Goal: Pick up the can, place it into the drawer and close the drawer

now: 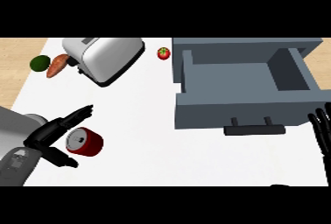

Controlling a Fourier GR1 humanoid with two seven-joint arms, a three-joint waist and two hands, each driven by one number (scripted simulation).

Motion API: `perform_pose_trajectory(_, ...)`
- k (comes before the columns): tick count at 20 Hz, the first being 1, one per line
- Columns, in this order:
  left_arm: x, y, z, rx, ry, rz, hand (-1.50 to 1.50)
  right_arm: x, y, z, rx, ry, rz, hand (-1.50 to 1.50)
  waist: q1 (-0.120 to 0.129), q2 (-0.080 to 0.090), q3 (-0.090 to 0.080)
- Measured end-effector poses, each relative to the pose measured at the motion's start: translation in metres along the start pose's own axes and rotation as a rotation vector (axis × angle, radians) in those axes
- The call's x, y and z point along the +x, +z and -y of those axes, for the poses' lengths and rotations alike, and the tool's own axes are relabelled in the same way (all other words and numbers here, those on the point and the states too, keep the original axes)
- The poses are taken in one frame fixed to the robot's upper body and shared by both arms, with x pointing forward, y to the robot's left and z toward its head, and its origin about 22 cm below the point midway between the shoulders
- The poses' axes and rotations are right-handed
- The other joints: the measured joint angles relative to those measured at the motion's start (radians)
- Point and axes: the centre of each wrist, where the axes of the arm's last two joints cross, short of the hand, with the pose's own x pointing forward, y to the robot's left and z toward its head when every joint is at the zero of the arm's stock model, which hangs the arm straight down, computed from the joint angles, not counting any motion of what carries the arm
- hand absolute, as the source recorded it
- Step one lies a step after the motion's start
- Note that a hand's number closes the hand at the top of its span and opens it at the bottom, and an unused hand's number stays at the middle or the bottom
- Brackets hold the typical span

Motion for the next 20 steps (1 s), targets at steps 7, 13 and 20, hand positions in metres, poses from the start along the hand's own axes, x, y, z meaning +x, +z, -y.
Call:
perform_pose_trajectory(7, -0.006, -0.012, 0.002, -0.012, -0.007, -0.008, -1.5, 0.008, 0.002, -0.002, 0.0, 0.001, -0.003, -1.5, -0.003, 0.002, -0.002)
perform_pose_trajectory(13, -0.009, -0.02, 0.007, -0.023, 0.006, -0.007, -1.5, 0.007, 0.006, 0.004, -0.001, 0.003, -0.006, -1.5, 0.002, 0.0, -0.001)
perform_pose_trajectory(20, -0.012, -0.034, 0.021, -0.067, 0.007, 0.005, -1.5, 0.007, 0.005, 0.004, -0.002, -0.003, 0.001, -1.5, 0.007, -0.002, -0.001)
